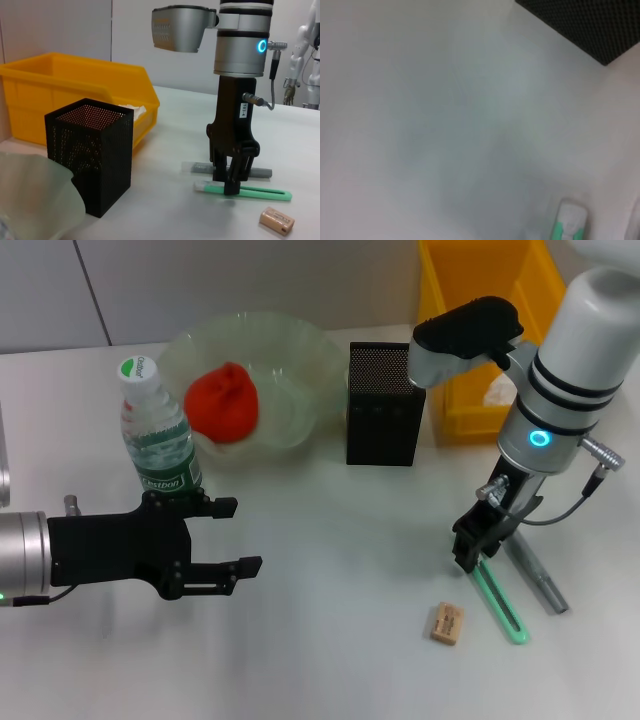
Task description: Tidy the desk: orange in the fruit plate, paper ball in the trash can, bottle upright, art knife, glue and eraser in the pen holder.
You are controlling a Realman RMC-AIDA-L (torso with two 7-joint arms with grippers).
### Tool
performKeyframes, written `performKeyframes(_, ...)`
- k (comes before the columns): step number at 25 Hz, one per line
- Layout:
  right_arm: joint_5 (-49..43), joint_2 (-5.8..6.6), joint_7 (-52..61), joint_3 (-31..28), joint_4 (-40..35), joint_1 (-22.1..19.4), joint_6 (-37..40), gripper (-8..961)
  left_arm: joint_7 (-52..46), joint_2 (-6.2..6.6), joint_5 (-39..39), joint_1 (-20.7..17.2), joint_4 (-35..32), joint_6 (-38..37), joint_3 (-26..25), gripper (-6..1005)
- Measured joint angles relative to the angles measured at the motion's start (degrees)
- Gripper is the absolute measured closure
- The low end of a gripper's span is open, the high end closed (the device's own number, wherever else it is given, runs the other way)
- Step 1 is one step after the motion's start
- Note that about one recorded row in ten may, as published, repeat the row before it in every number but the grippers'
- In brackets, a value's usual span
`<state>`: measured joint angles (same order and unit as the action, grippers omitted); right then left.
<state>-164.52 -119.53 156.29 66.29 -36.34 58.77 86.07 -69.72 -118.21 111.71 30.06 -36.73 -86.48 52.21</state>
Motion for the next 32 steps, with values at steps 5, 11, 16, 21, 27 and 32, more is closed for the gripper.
performKeyframes(5, 0.0, 0.0, 0.2, 0.8, 0.0, -0.1, -0.3, 650, 0.0, 0.0, -0.1, 0.0, 0.0, 0.0, 0.0, 199)
performKeyframes(11, 0.0, 0.0, 0.2, 0.8, 0.0, -0.1, -0.4, 657, 0.0, 0.0, -0.2, 0.0, 0.0, 0.0, 0.0, 200)
performKeyframes(16, 0.0, 0.0, 0.1, 0.9, 0.0, -0.1, -0.4, 663, 0.0, 0.0, -0.2, 0.1, -0.1, 0.0, 0.0, 199)
performKeyframes(21, 0.0, 0.0, 0.0, 0.9, 0.1, -0.1, -0.5, 669, 0.0, 0.0, -0.2, 0.2, -0.1, 0.1, 0.0, 199)
performKeyframes(27, 0.0, -0.04, -0.1, 0.9, 0.1, -0.1, -0.6, 689, 0.0, 0.0, -0.2, 0.5, 0.1, 0.1, 0.0, 200)
performKeyframes(32, 0.0, -0.08, -0.2, 0.9, 0.1, -0.1, -0.6, 711, -0.1, 0.0, -0.1, 0.6, 0.1, 0.2, 0.0, 200)
